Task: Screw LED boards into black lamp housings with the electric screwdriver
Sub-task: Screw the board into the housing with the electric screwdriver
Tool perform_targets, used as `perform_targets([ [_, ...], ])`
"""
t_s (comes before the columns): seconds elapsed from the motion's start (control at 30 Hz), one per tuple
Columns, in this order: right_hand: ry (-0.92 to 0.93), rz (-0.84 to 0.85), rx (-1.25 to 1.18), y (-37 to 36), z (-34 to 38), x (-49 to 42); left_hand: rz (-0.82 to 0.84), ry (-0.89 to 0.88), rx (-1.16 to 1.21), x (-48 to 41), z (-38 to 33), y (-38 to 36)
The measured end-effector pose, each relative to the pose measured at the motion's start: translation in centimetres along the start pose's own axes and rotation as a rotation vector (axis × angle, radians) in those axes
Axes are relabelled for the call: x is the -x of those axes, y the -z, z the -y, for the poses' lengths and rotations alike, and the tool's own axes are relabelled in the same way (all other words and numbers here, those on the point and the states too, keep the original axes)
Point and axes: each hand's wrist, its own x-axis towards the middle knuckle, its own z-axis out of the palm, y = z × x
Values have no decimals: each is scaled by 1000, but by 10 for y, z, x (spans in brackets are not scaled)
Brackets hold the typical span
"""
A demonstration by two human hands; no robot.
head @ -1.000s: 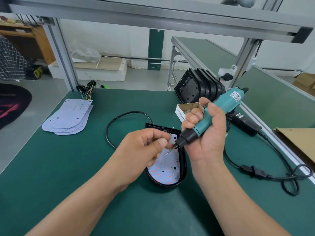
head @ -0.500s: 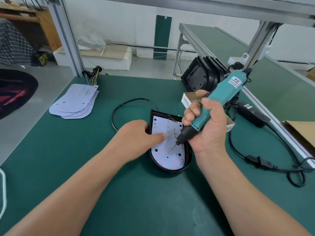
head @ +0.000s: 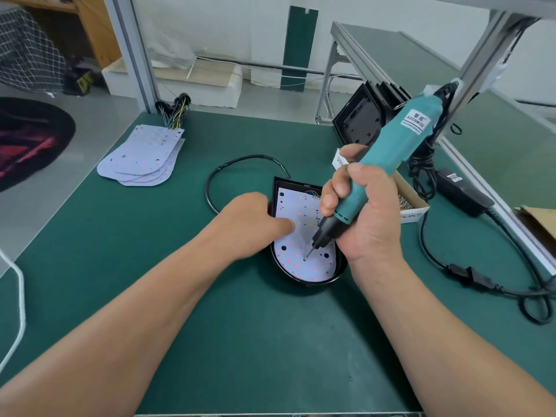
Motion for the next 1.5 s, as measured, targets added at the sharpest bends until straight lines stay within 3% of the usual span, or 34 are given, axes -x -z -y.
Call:
perform_targets([
  [0.17,19,52,33,-2,2,2,-17,15,22,-1,1,-2],
  [0.4,108,255,145,-11,7,11,-21,19,-1,1,-3,-2],
  [1.17,107,231,277,-20,7,14,-22,9,-16,5,-7,-1],
  [1.5,55,285,158,-19,11,12,-13,14,28,5,-6,-1],
])
